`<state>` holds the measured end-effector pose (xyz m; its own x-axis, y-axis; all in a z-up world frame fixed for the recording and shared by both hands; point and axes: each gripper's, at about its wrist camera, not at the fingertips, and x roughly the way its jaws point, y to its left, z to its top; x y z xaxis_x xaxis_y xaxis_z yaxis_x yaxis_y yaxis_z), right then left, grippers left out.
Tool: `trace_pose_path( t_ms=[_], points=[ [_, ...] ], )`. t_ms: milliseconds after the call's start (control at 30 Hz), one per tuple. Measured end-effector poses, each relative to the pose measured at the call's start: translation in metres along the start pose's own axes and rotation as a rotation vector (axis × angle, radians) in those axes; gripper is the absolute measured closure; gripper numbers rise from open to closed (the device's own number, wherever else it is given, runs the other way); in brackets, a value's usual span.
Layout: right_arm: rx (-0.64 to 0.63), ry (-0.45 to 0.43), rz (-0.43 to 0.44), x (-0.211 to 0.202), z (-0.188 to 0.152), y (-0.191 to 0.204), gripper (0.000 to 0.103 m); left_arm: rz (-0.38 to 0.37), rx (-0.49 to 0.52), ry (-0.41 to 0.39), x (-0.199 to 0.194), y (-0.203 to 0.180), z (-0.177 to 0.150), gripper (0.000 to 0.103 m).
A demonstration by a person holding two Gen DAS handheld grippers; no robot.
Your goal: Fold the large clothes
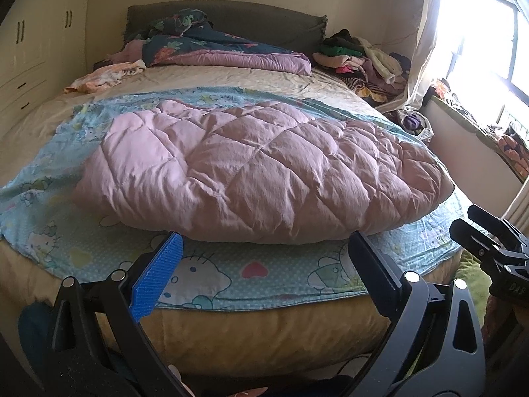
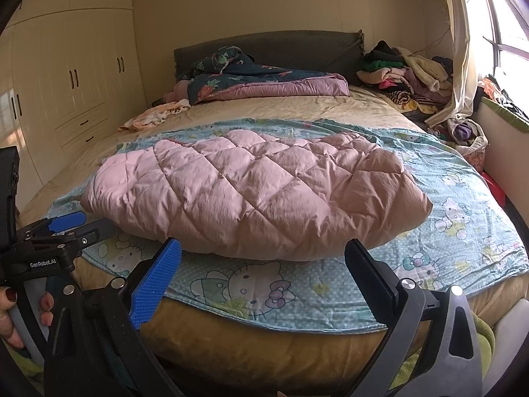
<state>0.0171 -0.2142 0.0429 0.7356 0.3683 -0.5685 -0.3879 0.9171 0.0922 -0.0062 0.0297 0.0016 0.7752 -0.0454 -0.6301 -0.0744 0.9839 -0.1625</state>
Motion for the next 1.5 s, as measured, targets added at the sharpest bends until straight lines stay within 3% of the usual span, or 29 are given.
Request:
trace_pose_path(
  t_ms=[1500],
  points=[
    [-0.008, 0.002, 0.006, -0.001, 0.0007, 0.0011, 0.004, 0.007, -0.006, 0.003, 0.0004, 0.002, 0.0009, 0.009]
  ],
)
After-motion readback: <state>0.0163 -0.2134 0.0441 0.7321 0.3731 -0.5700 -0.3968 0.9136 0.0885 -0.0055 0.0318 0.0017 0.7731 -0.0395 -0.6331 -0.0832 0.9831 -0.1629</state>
